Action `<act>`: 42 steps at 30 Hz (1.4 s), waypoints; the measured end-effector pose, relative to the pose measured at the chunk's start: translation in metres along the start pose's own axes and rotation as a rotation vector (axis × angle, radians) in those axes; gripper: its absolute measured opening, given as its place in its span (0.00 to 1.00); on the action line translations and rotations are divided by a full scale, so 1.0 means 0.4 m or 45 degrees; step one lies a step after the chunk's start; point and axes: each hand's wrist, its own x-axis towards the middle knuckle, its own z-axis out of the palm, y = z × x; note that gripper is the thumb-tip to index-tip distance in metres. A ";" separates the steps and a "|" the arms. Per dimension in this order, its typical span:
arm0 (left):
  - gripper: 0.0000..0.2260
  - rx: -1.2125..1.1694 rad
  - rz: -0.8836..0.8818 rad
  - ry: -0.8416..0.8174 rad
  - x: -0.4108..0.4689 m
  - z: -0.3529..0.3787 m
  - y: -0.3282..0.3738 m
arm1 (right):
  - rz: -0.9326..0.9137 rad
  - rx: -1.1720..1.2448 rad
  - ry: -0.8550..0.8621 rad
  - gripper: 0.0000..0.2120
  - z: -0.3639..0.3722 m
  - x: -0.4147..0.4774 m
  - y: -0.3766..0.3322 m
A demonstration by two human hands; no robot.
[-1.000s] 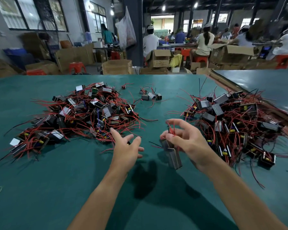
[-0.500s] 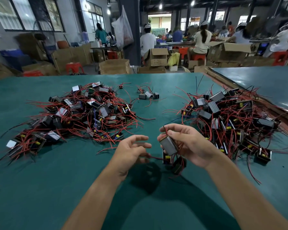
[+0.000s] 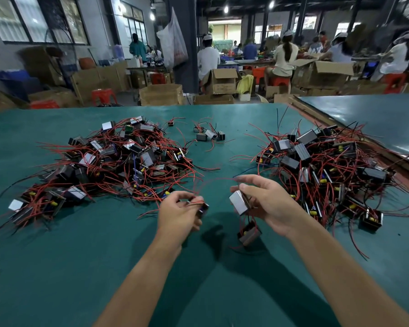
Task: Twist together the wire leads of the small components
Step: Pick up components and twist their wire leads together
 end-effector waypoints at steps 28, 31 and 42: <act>0.14 0.554 0.215 -0.443 -0.021 0.009 -0.032 | -0.164 -0.345 -0.126 0.16 -0.001 -0.005 -0.003; 0.09 0.733 0.356 -0.198 -0.014 -0.004 -0.025 | -0.217 -0.445 0.172 0.14 -0.020 0.017 0.005; 0.09 0.479 0.355 -0.198 -0.002 -0.001 -0.036 | -0.235 -0.571 0.297 0.28 -0.031 0.034 0.032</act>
